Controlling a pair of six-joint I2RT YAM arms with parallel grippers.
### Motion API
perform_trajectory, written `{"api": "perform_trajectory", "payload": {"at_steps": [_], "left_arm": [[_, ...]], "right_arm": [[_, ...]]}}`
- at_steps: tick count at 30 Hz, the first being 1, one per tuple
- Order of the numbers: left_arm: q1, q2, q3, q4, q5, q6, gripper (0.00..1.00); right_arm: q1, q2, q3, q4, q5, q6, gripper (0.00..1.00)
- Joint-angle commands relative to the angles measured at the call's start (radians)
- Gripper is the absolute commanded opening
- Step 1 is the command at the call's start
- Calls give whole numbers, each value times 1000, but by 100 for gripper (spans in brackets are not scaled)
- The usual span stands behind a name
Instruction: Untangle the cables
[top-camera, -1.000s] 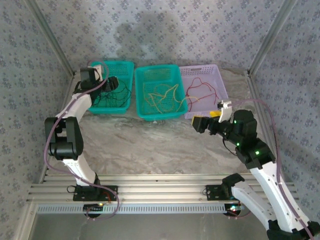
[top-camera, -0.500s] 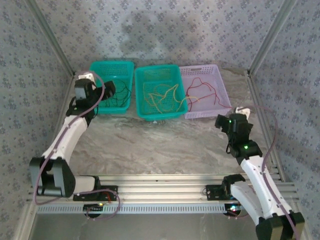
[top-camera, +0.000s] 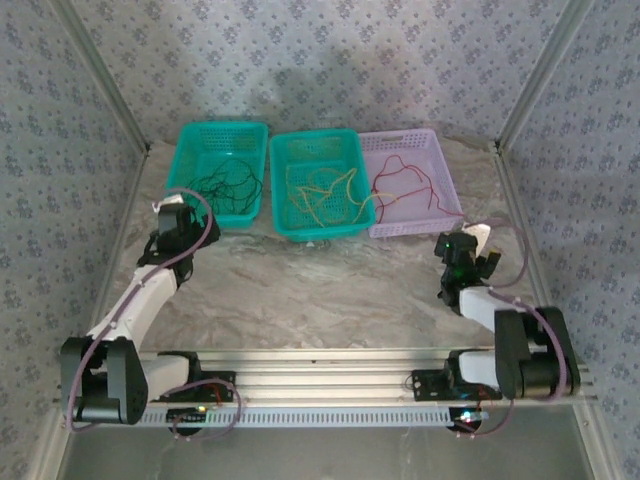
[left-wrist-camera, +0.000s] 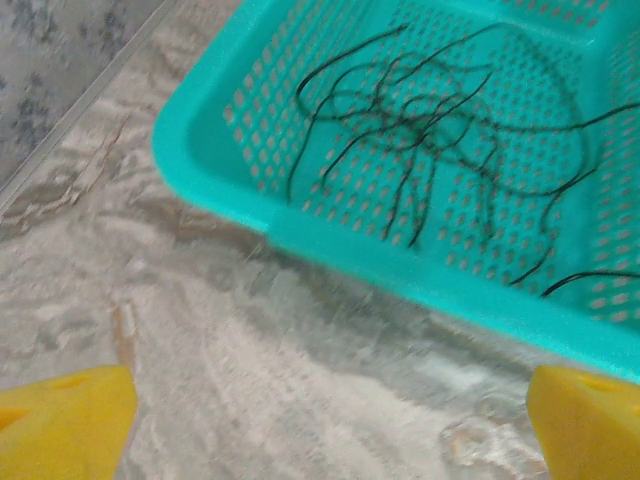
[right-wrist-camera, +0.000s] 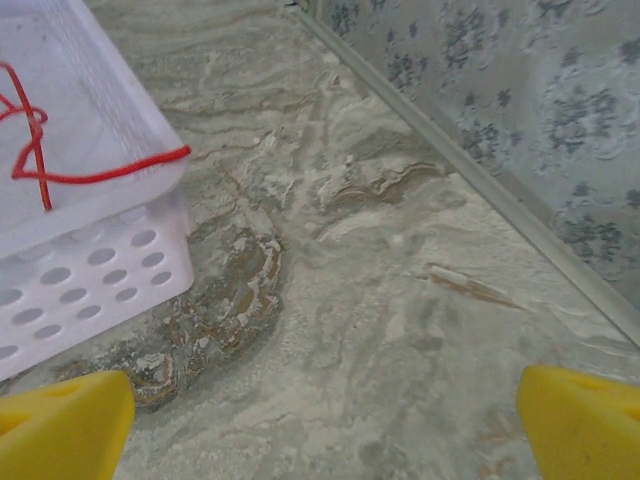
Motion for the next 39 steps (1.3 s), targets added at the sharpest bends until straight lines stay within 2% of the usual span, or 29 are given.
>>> {"api": "perform_trajectory", "payload": {"at_steps": [1,2,3,4,5,6,7,8,9,10,12,13,15,16,18,19,20,22,23,27,39], "left_arm": [[7,14,-35,90,-52,41,100],[7,20,-50,119,-55,63,100],[7,25,-66,155,-57,82,100],[8,30,-88,203,-71,101,100],[11,38,-107,257,-89,112,100],[19,44,-124,303,-92,115,100],[29,52,-148,363,-82,114,100],[36,62,-170,422,-59,118,100],[37,73,-180,458,-55,134,100],[36,84,-192,503,-62,152,100],[46,125,-220,607,-45,189,100],[51,162,-221,638,-48,210,100],[60,226,-247,748,-31,234,100],[63,233,-229,722,-36,226,100],[62,337,-291,970,-28,251,100],[45,375,-298,988,19,282,100],[20,410,-294,1045,-31,302,100],[64,376,-273,935,25,254,100],[64,391,-289,998,24,260,100],[44,379,-283,964,-10,266,100],[69,378,-281,960,38,257,100]], "right_arm": [[-46,98,-12,288,-53,-53,100],[-71,117,-14,338,-102,-77,100],[-77,97,23,201,-118,-27,100],[-77,111,48,174,-132,-34,100],[-70,134,47,233,-193,-101,100],[-70,138,55,212,-256,-107,100],[-70,162,33,268,-331,-139,100],[-67,244,-11,444,-344,-180,100],[-60,254,-25,516,-331,-189,100],[-71,187,19,323,-334,-145,100],[-80,237,0,426,-349,-164,100],[-79,208,12,344,-338,-155,100],[-68,220,15,370,-324,-161,100],[-63,211,14,350,-319,-167,100],[-58,217,19,352,-312,-170,100],[-57,211,22,337,-310,-169,100],[-55,213,20,345,-307,-170,100],[-47,213,21,341,-292,-174,100],[-44,215,21,347,-290,-177,100],[-44,215,26,337,-293,-180,100],[-56,214,30,327,-321,-174,100]]}}
